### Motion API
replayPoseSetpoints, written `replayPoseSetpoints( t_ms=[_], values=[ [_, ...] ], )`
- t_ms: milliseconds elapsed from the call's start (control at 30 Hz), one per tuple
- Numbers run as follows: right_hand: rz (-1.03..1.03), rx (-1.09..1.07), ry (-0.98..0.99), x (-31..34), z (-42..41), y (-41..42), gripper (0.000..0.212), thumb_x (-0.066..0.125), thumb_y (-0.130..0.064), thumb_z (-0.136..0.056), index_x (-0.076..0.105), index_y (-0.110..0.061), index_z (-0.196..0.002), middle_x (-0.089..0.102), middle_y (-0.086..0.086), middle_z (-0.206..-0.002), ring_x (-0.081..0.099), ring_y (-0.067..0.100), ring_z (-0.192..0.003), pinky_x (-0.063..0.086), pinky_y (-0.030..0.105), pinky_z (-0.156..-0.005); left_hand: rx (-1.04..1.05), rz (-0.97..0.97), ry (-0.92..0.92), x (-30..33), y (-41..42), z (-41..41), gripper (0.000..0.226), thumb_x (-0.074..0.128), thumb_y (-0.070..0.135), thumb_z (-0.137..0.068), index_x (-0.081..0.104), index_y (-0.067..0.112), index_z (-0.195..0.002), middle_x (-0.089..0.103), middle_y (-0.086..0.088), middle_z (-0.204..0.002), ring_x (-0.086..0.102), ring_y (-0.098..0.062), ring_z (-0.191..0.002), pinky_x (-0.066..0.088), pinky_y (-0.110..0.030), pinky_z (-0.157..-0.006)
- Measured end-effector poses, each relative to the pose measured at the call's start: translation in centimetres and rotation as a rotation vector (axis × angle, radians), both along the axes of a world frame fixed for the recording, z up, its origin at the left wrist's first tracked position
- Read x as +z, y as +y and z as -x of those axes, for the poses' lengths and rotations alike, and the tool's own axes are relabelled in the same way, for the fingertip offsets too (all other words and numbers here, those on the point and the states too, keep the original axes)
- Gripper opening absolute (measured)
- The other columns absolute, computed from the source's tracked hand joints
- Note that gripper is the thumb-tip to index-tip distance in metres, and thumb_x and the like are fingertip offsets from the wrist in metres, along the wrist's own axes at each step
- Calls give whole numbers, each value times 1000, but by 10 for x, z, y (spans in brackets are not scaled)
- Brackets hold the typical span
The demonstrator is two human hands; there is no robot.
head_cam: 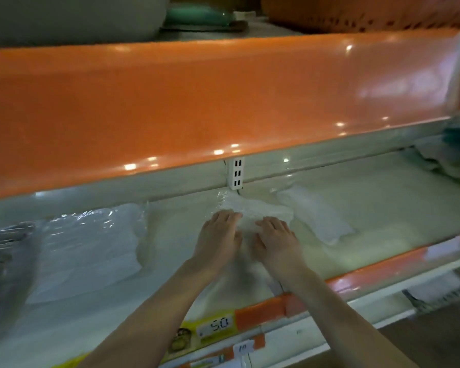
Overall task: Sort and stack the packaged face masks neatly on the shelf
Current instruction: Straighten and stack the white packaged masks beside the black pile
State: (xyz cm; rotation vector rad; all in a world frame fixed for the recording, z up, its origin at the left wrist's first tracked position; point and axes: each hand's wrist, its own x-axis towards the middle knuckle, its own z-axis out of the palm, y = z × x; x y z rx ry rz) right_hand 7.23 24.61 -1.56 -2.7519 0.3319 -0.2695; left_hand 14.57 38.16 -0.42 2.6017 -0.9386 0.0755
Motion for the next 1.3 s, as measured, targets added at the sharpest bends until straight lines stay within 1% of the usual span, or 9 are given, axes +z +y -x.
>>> replayPoseSetpoints(
  t_ms=[167,333,533,667,733,800,900,1033,1300],
  values=[
    [-5,23,24,-5,10,-37,50,55,-34,-91,44,-17,-137,42,-1,-142,38,22,-130,29,31,-102,-21,19,43,-20,-14,-5,45,57,22,-91,48,17,-134,42,-4,-145,32,-22,-139,23,-33,-111],
    [78,51,-14,-8,11,-44,39,55,-30,-90,54,-19,-128,52,0,-127,47,22,-118,33,34,-93,42,-16,-111,-17,-14,2,32,57,38,-91,60,21,-117,60,1,-124,49,-21,-120,32,-32,-92],
    [219,95,-160,-9,10,-39,23,81,-9,-53,63,-14,-68,59,0,-67,61,23,-60,43,26,-51,46,-134,-204,-13,-5,3,32,69,40,-81,68,20,-106,65,-2,-94,60,-27,-93,43,-38,-78],
    [134,85,-109,1,11,-45,3,61,-15,-85,63,-14,-86,63,0,-85,61,22,-83,42,33,-68,31,-160,-245,-16,-1,7,37,84,44,-61,71,24,-90,64,3,-81,64,-24,-78,49,-36,-65],
    [54,71,-89,5,9,-48,14,48,-22,-95,59,-15,-96,62,-2,-95,57,21,-93,38,34,-76,32,-140,-282,-16,3,9,32,83,41,-62,70,25,-87,65,4,-81,65,-22,-76,50,-35,-63],
    [-28,70,-116,9,11,-50,14,47,-24,-95,58,-15,-95,61,-2,-95,57,22,-92,40,34,-75,53,-91,-318,-13,8,10,16,70,38,-73,70,24,-81,66,7,-77,65,-19,-70,49,-32,-58],
    [-84,109,-203,18,16,-48,14,54,-31,-93,60,-18,-94,61,-6,-93,60,18,-87,48,34,-73,96,-15,-336,-4,16,11,26,49,35,-82,70,23,-74,65,8,-68,63,-16,-62,48,-29,-51],
    [64,215,-226,27,19,-36,22,68,-41,-81,66,-24,-94,65,-11,-89,64,12,-79,47,28,-64,127,53,-427,9,33,13,15,56,25,-77,71,22,-79,68,8,-74,65,-15,-68,47,-24,-52],
    [1,351,-197,50,-7,32,27,38,-31,-102,60,-24,-116,61,-8,-113,57,15,-106,43,30,-78,234,-44,-568,35,98,22,28,45,34,-80,70,22,-75,66,8,-69,64,-16,-68,46,-25,-55]
  ],
)
